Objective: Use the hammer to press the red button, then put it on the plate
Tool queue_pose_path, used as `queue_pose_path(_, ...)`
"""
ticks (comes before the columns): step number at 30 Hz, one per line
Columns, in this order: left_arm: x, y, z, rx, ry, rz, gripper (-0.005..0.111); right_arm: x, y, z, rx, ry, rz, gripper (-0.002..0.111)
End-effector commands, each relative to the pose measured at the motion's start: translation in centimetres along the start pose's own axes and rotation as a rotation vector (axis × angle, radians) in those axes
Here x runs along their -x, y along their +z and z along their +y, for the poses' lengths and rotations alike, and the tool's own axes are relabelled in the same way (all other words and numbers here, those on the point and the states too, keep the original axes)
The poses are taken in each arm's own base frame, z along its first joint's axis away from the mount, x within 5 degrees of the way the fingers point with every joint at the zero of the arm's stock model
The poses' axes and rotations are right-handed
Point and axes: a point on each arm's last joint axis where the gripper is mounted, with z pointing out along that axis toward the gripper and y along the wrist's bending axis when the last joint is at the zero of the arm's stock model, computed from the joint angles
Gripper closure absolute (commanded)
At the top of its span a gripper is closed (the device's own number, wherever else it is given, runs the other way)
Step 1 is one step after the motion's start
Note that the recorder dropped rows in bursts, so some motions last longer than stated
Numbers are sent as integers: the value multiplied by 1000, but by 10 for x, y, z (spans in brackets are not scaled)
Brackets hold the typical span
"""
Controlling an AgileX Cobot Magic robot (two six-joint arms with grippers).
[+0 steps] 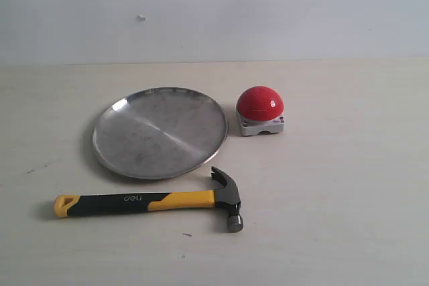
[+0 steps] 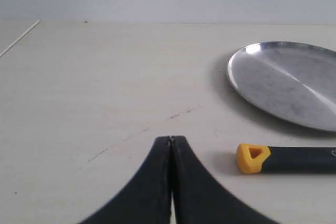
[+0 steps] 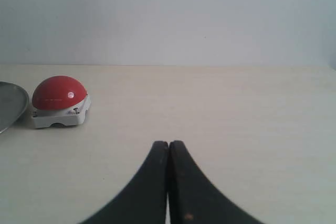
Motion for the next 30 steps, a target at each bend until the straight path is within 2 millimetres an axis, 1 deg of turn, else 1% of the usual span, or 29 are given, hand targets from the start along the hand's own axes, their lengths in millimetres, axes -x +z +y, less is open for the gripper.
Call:
queue_pose_path(1, 2, -1, 0, -2, -7, -22, 107, -1, 0, 0, -7, 2, -6, 108)
queue_pose_path(19, 3, -1, 0, 1, 1, -24, 107, -1, 0, 0, -7, 2, -6, 108)
queue_pose_path(22, 8, -1, 2, 19, 24, -84, 107, -1, 0, 0, -7, 2, -6, 108)
queue_pose_path(24, 15, -2, 2, 18, -27, -161, 107, -1, 0, 0, -7, 2, -6, 108)
queue_pose_path(27, 19, -3, -1, -36, -241, -202, 107, -1, 0, 0, -7, 2, -6, 108)
queue_pose_path(29, 22, -3, 0, -28, -238, -234, 107, -1, 0, 0, -7, 2, -6, 108)
queue_pose_path(30, 24, -4, 1, -22, -265, -267, 107, -1, 0, 0, -7, 2, -6, 108)
